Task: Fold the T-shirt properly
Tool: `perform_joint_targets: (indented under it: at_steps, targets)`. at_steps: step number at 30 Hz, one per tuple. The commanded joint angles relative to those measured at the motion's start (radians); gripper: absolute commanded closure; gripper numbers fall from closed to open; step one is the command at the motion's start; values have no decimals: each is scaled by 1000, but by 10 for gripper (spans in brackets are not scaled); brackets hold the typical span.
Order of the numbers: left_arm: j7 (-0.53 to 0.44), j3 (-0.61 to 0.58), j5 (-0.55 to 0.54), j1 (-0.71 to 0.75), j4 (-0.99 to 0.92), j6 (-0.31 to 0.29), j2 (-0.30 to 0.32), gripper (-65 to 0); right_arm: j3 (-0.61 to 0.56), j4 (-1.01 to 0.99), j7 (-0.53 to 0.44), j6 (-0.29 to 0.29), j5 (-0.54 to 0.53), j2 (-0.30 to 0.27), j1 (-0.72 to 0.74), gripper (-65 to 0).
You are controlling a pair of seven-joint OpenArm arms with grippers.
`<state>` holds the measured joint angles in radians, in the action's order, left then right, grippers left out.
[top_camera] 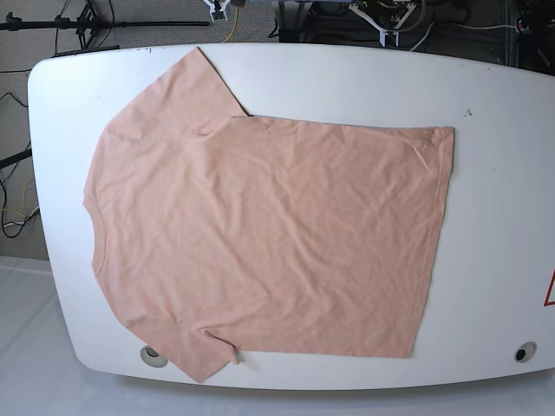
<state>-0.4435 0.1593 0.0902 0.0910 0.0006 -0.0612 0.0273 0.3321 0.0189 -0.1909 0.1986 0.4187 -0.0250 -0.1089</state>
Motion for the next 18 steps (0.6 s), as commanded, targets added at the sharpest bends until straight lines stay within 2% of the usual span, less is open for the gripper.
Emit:
perform_joint_targets:
  at_steps: [1,18]
  targets:
    - [-19,2,-6,8,-1,-3,7,0,1,3,-4,4,3,-3,-6,0]
    - [-22,4,-2,-1,-1,-1,4,0,0,-1,-9,4,8,-2,-4,0]
